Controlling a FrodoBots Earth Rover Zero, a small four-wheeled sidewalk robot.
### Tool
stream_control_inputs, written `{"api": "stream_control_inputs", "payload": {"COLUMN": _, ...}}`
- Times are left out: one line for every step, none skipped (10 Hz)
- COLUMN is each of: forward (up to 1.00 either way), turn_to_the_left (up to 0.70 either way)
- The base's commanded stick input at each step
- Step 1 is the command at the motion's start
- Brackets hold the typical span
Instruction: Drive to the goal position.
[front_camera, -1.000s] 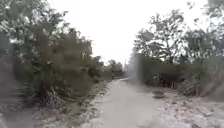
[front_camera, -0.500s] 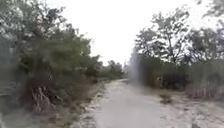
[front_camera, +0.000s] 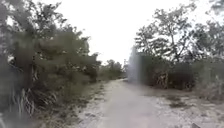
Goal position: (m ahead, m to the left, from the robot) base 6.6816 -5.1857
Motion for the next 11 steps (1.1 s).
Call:
{"api": "stream_control_inputs", "payload": {"forward": 0.6, "turn_to_the_left": 0.0}}
{"api": "stream_control_inputs", "payload": {"forward": 0.6, "turn_to_the_left": 0.0}}
{"api": "stream_control_inputs", "payload": {"forward": 0.6, "turn_to_the_left": 0.0}}
{"api": "stream_control_inputs", "payload": {"forward": 0.6, "turn_to_the_left": 0.0}}
{"api": "stream_control_inputs", "payload": {"forward": 0.6, "turn_to_the_left": 0.09}}
{"api": "stream_control_inputs", "payload": {"forward": 0.6, "turn_to_the_left": 0.15}}
{"api": "stream_control_inputs", "payload": {"forward": 0.6, "turn_to_the_left": 0.15}}
{"api": "stream_control_inputs", "payload": {"forward": 0.6, "turn_to_the_left": 0.0}}
{"api": "stream_control_inputs", "payload": {"forward": 0.6, "turn_to_the_left": 0.0}}
{"api": "stream_control_inputs", "payload": {"forward": 0.6, "turn_to_the_left": 0.0}}
{"api": "stream_control_inputs", "payload": {"forward": 0.6, "turn_to_the_left": 0.0}}
